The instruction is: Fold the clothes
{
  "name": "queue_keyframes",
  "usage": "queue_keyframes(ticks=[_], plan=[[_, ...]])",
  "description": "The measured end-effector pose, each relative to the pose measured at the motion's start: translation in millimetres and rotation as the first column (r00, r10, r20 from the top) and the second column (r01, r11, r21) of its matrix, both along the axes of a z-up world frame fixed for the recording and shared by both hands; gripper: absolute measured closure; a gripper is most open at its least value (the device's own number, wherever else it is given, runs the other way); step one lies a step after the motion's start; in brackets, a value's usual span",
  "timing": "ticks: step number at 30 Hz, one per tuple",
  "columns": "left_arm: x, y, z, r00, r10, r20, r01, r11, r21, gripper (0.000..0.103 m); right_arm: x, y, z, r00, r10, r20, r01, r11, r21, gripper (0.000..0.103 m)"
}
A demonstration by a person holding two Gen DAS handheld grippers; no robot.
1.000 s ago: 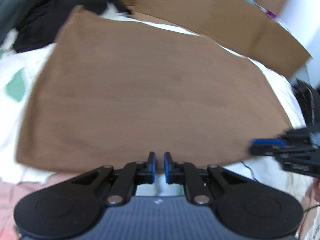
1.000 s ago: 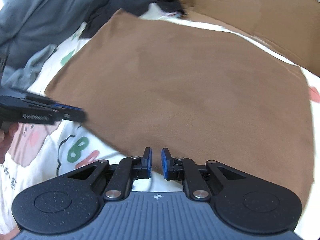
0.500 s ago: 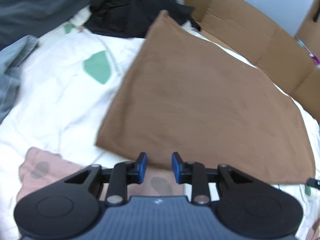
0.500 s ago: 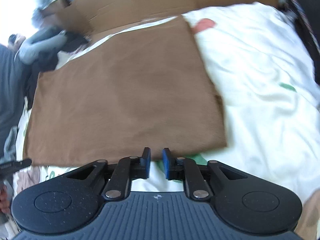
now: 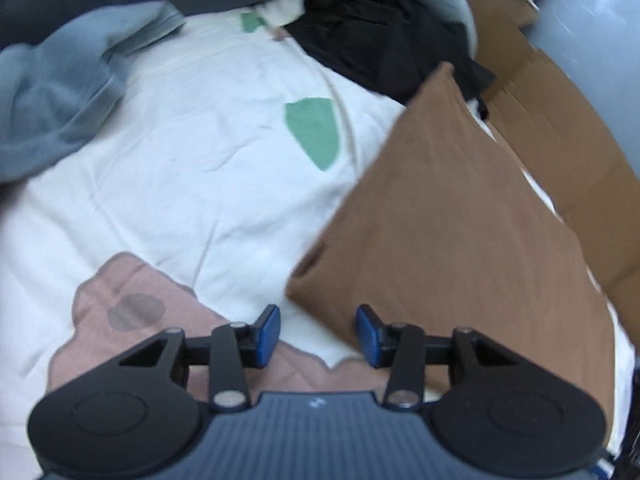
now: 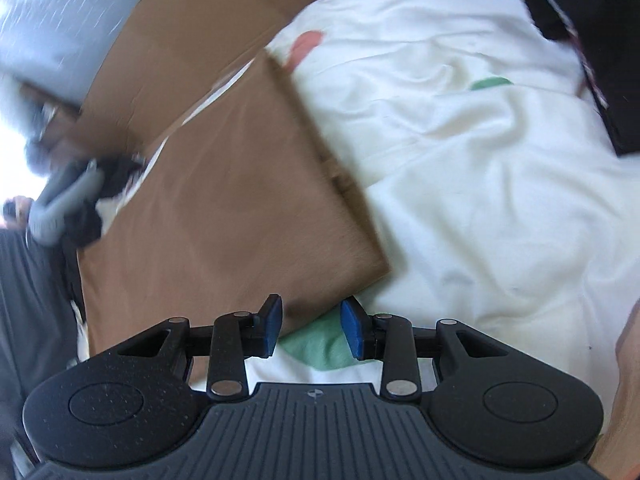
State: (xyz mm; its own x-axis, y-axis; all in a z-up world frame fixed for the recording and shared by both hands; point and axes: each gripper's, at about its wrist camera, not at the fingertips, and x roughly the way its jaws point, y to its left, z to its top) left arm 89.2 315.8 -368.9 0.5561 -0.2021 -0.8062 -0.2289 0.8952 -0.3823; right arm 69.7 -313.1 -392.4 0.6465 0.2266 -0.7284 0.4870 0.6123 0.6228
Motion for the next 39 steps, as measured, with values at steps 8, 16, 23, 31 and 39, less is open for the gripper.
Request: queue_keyframes(ticks=[8, 16, 23, 31, 39], plan=[[-1, 15, -6, 0.998, 0.038, 0.059, -0.029, 0.988, -0.149, 0.041, -9, -20, -20, 0.994, -0.104, 0.029, 0.099, 0.986, 0.136, 0.064], [-4, 36, -4, 0.998, 0.024, 0.056, -0.006, 0.956, -0.293, 0.064, -14, -27, -21, 0.981, -0.169, 0.093, 0.142, 0.958, 0.248, 0.065], [-1, 41, -9, 0.998, 0.043, 0.052, -0.024, 0.945, -0.327, 0.064, -16, -30, -28, 0.976, -0.196, 0.094, 0.159, 0.938, 0.307, 0.065], [-4, 43, -16, 0.997, 0.062, 0.043, -0.044, 0.943, -0.330, 0.064, -17, -31, -37, 0.974, -0.209, 0.092, 0.174, 0.939, 0.296, 0.065], [-2, 49, -23, 0.994, 0.093, 0.049, -0.067, 0.920, -0.386, 0.066, -13, -34, -43, 0.963, -0.246, 0.109, 0.197, 0.921, 0.335, 0.065]])
